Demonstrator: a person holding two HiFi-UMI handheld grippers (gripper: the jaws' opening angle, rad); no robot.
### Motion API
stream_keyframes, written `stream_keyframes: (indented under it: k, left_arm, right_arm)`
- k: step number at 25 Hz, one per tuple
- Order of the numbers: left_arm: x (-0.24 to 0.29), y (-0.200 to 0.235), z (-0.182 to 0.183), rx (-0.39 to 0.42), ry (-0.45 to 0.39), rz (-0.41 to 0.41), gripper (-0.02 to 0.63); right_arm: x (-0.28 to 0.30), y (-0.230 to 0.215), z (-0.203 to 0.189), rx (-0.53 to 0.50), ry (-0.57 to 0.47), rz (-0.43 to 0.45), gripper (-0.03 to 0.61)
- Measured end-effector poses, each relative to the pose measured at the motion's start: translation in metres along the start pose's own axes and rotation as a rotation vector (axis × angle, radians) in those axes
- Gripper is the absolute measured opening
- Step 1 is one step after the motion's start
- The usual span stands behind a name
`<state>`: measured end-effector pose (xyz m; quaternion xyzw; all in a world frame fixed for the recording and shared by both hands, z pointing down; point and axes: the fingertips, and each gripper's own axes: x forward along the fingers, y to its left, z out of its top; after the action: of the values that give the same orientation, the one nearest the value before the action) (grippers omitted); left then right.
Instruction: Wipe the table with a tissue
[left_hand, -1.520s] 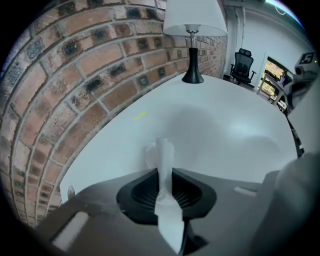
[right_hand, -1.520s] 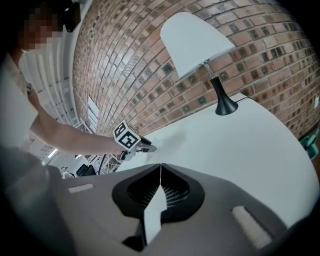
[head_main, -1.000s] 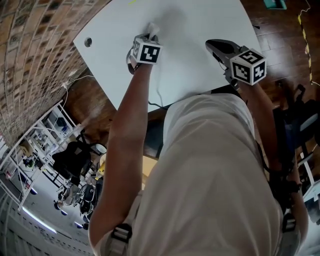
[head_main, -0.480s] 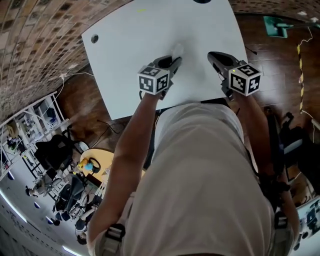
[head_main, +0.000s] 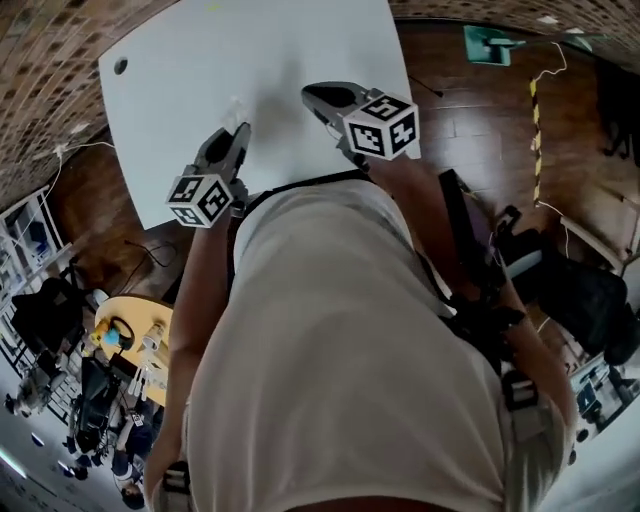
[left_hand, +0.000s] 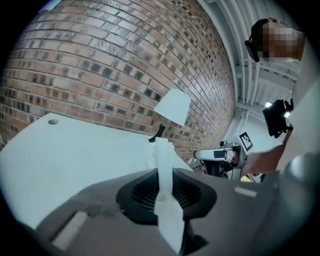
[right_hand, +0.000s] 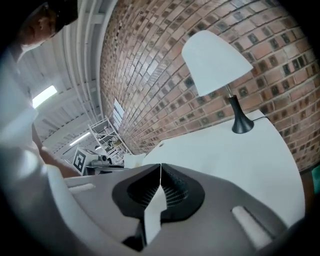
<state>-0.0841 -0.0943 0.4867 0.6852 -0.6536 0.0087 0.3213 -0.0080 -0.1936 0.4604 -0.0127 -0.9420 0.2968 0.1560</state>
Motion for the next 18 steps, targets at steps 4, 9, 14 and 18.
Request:
stream_keyframes:
  k: [4, 9, 14, 18]
  left_arm:
    - [-0.016, -0.004, 0.000, 0.021, -0.041, 0.022, 0.071]
    - [-0.044, -0.007, -0.004, 0.047, -0.073, 0.026, 0.071]
    - [-0.070, -0.022, -0.031, 0.031, -0.088, 0.023, 0.071]
    - [-0.096, -0.015, -0.052, 0.043, -0.061, 0.002, 0.071]
  right_arm:
    - [-0.002, 0.034, -0.001, -0.081, 0.024, 0.026, 0.009]
    - [-0.001, 0.061, -0.020, -0.124, 0.057, 0.013, 0.009]
    - [-0.013, 0.091, -0.041, -0.153, 0.077, 0.028, 0.009]
    - [-0.006, 0.118, -0.059, -0.147, 0.066, 0.014, 0.009]
